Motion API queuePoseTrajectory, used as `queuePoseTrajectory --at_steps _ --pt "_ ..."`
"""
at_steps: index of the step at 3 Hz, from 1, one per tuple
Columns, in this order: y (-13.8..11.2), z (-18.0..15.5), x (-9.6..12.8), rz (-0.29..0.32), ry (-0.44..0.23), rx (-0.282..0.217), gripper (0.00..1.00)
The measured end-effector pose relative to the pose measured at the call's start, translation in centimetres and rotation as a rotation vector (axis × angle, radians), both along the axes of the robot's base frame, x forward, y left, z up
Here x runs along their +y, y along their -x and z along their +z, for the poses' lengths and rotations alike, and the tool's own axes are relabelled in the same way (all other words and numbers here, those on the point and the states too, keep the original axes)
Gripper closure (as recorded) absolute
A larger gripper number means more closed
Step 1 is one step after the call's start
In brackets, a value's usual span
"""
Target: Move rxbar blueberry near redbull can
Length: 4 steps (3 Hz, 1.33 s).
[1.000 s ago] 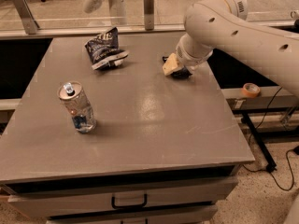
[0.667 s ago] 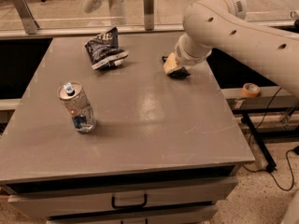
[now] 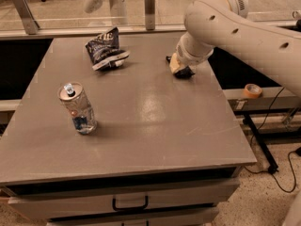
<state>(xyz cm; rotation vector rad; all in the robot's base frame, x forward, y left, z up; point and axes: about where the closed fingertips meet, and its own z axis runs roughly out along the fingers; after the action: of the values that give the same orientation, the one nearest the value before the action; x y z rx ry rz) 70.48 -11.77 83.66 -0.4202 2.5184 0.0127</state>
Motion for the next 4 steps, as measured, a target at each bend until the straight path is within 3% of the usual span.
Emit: queuePoseTrajectory --at_steps 1,2,3,4 --pt "0.4 0.9 0.2 0.064 -0.011 -0.007 1.00" --pt "1.9 5.2 0.6 0.172 -0.141 -0.052 1.00" --pt "3.2 7.2 -0.3 0.208 -0.202 -0.080 1.00" --pt "3.5 7.2 0.0 0.216 -0.205 -0.076 1.00"
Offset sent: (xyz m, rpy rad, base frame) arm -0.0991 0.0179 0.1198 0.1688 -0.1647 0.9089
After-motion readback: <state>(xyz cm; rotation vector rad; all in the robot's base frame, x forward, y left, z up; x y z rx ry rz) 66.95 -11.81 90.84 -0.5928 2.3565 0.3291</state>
